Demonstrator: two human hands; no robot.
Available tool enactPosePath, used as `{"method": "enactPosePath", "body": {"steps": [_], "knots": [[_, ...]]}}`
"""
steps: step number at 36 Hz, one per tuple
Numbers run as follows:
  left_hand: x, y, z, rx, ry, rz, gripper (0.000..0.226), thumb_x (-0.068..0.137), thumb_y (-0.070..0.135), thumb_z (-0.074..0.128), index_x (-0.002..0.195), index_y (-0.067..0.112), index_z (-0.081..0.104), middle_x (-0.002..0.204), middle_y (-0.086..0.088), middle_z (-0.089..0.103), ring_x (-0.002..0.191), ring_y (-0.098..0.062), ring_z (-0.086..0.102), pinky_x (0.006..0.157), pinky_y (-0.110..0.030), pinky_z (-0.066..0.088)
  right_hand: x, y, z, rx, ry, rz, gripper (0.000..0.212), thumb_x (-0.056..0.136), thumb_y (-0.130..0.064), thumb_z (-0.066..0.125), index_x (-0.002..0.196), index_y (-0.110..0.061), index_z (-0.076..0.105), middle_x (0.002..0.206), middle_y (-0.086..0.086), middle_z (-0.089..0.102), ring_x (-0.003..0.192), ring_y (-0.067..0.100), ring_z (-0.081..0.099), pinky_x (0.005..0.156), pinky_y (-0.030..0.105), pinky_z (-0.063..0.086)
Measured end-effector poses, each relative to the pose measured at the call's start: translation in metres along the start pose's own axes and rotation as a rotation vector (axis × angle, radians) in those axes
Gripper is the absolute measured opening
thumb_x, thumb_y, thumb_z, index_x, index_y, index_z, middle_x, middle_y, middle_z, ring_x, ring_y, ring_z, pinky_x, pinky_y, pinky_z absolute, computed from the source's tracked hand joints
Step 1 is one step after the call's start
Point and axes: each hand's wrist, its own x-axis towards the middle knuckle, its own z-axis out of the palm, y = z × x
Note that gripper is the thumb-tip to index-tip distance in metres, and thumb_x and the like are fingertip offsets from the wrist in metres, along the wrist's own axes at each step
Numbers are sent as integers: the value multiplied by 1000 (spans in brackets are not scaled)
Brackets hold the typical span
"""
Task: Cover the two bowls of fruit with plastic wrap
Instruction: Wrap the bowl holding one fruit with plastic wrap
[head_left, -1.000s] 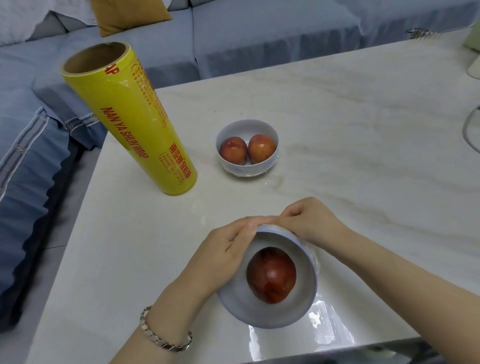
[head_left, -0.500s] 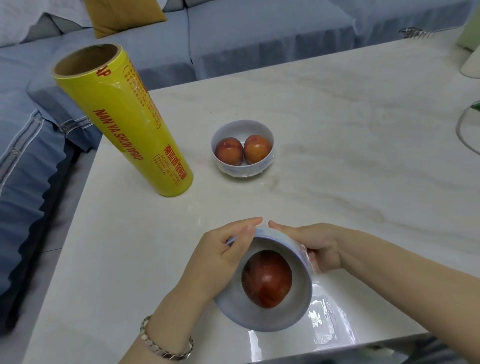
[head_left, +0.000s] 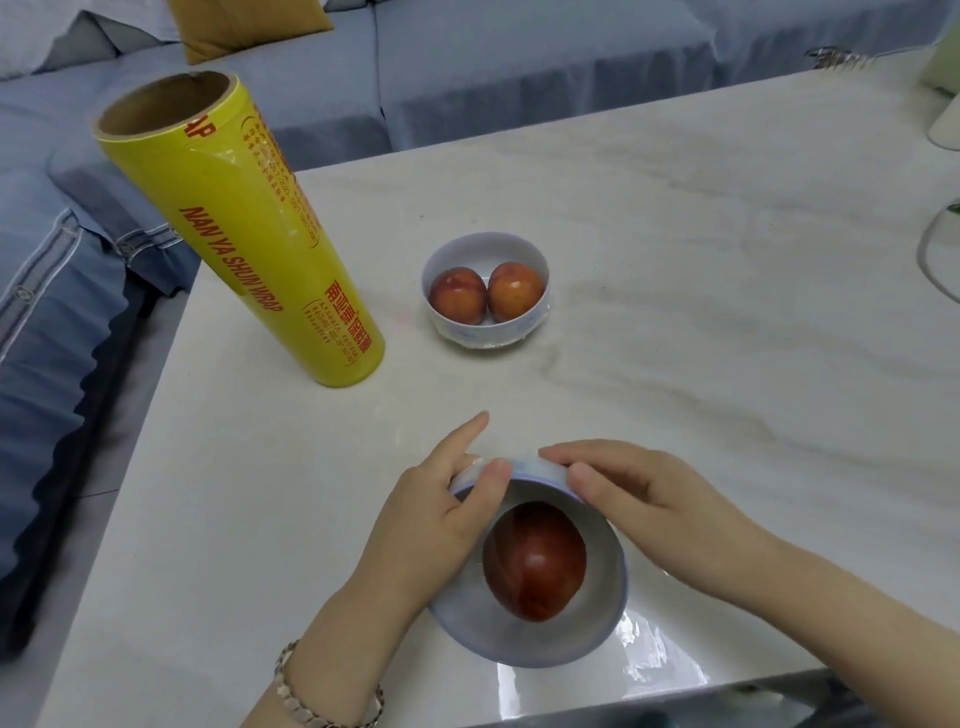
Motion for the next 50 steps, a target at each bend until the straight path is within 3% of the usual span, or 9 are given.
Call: {"method": "enactPosePath", "body": {"steps": [6,11,17,21,24,29,38,43,50], "knots": [[-5,1,1,13,8,25,76,62,68,36,132,37,43,86,27,60,87,8,56,72,0,39,8,15,13,225,-121,188,51,80,-55,34,75,-20,69,75,-13,68,73,2,61,71,13,45],[-6,3,0,25,18,3,66,73,53,44,136,33,41,82,32,59,86,14,54,72,2,38,17,16,1,284,7,142,60,80,-74,26,98,-33,66,109,-15,70,103,-5,61,100,19,40],[-7,1,0,18,26,-14,74,67,65,39,136,38,41,80,23,63,87,8,57,77,-2,41,11,-6,7,31,-130,-185,59,79,-71,28,108,-36,65,117,-25,62,114,-10,51,94,4,34],[-5,-4,0,13,50,-52,80,61,71,33,135,41,41,112,9,66,110,-8,57,94,-23,42,21,-7,16,31,-123,-129,48,84,-58,30,107,-35,65,114,-24,63,111,-9,53,98,12,37],[-4,-7,-2,-26,60,-70,62,70,68,39,129,48,44,123,15,60,116,-4,53,96,-21,41,33,-12,17,9,-142,-31,58,79,-63,29,108,-30,67,115,-19,64,110,-7,54,102,20,38],[-6,-3,-3,-33,77,-10,29,77,60,41,104,57,52,109,40,53,107,23,47,85,4,34,46,-7,13,-103,-231,99,74,74,-74,22,101,-26,70,109,-7,68,102,7,60,101,32,41],[-1,2,12,-182,214,-61,28,97,25,40,93,33,66,98,22,66,94,11,57,77,-2,43,21,22,-17,146,-3,238,52,88,-47,39,92,-5,69,89,1,71,84,14,67,81,20,52],[4,10,27,-310,149,-187,28,97,22,40,83,22,65,91,7,63,82,-4,59,65,-9,45,14,28,-22,120,80,228,51,94,-34,43,81,14,52,70,6,46,67,14,46,71,25,43],[21,11,7,-455,-126,-397,34,80,56,54,82,22,53,79,-5,58,74,-18,55,74,-32,42,17,27,-20,304,114,237,34,87,-27,58,92,5,68,79,11,64,72,14,61,67,20,52]]}}
